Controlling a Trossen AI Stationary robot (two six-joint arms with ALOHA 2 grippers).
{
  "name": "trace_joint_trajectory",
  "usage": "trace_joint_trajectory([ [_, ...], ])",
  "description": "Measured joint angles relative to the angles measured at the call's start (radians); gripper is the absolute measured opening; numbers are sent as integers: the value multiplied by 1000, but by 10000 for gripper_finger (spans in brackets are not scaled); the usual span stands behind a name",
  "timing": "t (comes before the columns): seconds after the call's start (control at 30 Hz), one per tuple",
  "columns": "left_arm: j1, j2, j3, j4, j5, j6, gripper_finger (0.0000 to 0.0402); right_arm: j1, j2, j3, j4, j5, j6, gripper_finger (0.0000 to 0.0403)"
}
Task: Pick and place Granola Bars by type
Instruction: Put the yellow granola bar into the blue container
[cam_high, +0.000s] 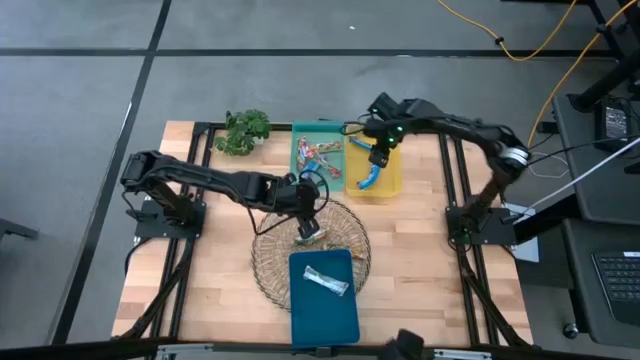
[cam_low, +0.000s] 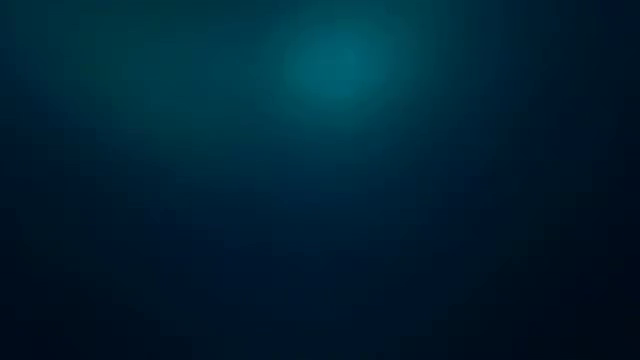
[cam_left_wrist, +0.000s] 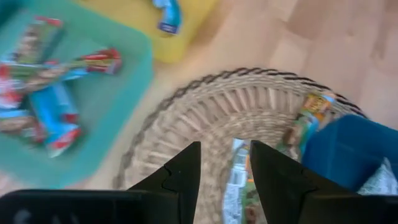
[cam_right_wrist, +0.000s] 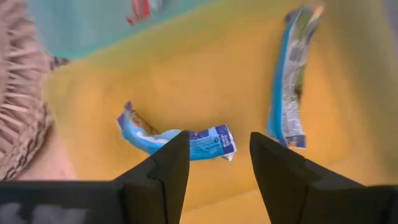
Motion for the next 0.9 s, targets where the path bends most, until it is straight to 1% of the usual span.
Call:
trace_joint_trajectory([
  [0.07, 7, 0, -46, 69, 48, 18, 134, 27, -87, -57, 48, 19, 22, 171],
  [0.2, 31, 0, -109, 164, 139, 27, 144, 78, -269, -169, 141, 22, 80, 171],
  [0.3, 53, 0, -139, 179, 224, 57, 154, 112, -388, -246, 193, 42, 132, 171],
  [0.37, 67, 8, -143, 189, 281, 89, 163, 142, -457, -287, 207, 83, 158, 171],
  [0.47, 81, 32, -144, 190, 328, 131, 178, 187, -541, -335, 222, 136, 182, 171],
  [0.53, 87, 53, -144, 209, 351, 150, 188, 214, -583, -358, 230, 167, 199, 171],
  [0.63, 87, 99, -144, 217, 357, 170, 200, 246, -624, -375, 241, 200, 229, 171],
  [0.73, 87, 147, -144, 219, 357, 181, 207, 267, -634, -376, 240, 217, 236, 171],
  [0.9, 87, 209, -144, 249, 366, 170, 205, 288, -635, -376, 248, 232, 239, 171],
])
